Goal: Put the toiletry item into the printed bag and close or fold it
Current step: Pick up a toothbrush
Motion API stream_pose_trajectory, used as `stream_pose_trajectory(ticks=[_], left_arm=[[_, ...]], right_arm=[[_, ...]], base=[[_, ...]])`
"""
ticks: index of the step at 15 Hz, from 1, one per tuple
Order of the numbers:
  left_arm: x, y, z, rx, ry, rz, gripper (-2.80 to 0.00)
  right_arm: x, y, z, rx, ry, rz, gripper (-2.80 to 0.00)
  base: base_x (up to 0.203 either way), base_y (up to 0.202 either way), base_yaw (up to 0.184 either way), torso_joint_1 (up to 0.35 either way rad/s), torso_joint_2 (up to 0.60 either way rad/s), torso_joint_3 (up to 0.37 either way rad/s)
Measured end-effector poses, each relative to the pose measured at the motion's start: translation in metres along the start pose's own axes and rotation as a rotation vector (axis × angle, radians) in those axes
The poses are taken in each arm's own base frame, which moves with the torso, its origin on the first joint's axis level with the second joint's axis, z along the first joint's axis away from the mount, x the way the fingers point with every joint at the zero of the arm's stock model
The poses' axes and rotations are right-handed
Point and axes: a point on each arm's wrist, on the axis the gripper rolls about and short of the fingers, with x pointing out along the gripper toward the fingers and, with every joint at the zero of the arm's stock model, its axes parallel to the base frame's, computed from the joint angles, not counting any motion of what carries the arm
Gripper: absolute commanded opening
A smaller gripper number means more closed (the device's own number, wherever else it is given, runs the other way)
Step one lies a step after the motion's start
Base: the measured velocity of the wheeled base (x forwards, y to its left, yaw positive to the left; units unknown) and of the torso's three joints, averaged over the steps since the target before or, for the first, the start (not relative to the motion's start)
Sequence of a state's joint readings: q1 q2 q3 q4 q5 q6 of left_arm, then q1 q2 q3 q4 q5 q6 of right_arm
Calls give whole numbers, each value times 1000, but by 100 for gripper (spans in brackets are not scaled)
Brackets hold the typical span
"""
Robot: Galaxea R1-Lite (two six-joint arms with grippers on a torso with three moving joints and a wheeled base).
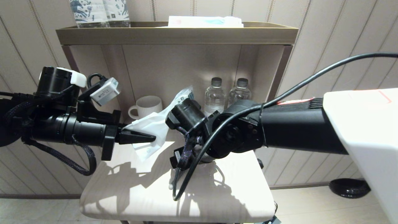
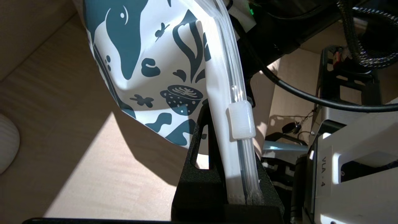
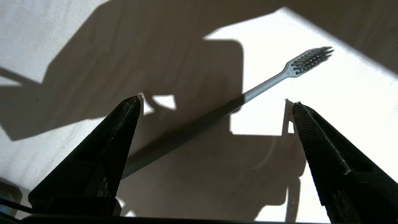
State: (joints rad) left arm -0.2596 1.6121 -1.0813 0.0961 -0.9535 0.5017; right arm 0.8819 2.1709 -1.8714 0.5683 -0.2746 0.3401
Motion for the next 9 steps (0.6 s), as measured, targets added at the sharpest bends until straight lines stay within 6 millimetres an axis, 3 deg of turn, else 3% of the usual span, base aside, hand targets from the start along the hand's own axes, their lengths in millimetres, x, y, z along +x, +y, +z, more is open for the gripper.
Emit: stream_pose_trajectory(ticks=[9], left_arm=[[1, 0, -1, -4, 2, -5, -280]], right_arm=[[-11, 6, 0, 109, 52, -21, 0]], base=[[0, 0, 0, 0, 0, 0]])
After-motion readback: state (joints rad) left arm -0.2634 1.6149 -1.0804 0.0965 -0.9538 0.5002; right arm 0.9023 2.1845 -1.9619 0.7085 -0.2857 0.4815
